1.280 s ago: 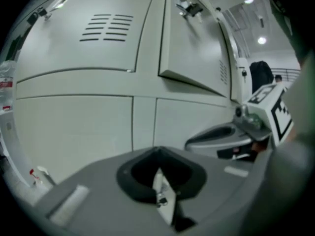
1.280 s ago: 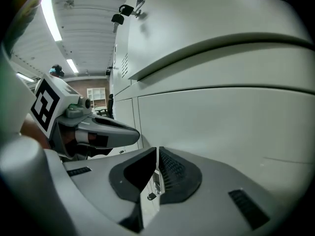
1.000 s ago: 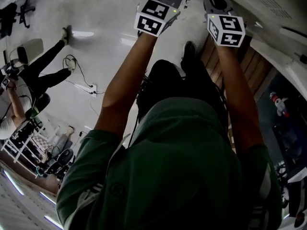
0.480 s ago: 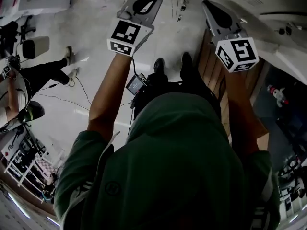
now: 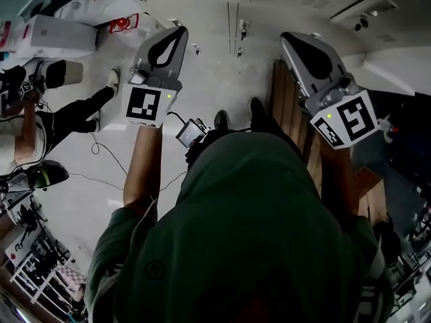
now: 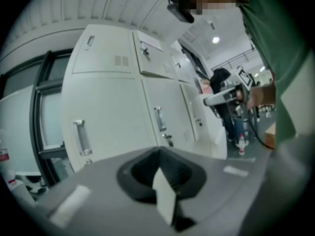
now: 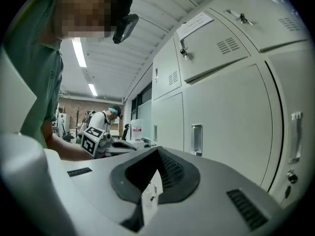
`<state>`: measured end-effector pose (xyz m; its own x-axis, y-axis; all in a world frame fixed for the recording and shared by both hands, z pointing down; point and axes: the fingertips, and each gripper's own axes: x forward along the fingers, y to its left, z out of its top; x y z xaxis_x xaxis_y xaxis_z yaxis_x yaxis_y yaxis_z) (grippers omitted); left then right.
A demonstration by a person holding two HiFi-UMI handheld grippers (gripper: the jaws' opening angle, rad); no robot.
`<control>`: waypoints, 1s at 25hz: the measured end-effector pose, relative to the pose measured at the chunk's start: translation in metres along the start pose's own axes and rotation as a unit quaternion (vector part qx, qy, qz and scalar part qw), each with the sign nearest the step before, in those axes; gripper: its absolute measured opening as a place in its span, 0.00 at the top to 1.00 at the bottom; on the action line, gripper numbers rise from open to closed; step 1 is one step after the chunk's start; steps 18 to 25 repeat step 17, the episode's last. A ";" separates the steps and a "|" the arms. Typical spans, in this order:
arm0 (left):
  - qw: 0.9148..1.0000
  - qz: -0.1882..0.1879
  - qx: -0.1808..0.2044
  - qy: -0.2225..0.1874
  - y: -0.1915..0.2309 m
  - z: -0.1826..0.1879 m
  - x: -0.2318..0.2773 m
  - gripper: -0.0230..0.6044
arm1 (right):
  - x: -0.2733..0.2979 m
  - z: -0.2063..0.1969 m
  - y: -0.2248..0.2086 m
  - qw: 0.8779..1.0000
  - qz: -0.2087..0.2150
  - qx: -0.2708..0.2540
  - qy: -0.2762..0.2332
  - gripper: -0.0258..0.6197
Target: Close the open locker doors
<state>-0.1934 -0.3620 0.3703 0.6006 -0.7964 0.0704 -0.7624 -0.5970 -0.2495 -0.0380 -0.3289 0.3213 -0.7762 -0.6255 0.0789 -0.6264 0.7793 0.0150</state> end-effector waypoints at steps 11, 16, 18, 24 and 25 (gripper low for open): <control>0.999 0.022 -0.045 -0.006 0.012 0.012 -0.068 0.96 | -0.041 0.034 0.028 0.998 -0.050 -0.013 0.017 0.95; 0.997 -0.011 -0.073 0.002 0.005 0.018 -0.084 0.96 | -0.051 0.061 0.041 0.998 -0.066 -0.005 0.021 0.95; 0.997 -0.019 -0.077 0.005 0.002 0.020 -0.087 0.96 | -0.053 0.067 0.044 0.997 -0.068 -0.002 0.023 0.95; 0.997 -0.019 -0.077 0.005 0.002 0.020 -0.087 0.96 | -0.053 0.067 0.044 0.997 -0.068 -0.002 0.023 0.95; 0.997 -0.019 -0.077 0.005 0.002 0.020 -0.087 0.96 | -0.053 0.067 0.044 0.997 -0.068 -0.002 0.023 0.95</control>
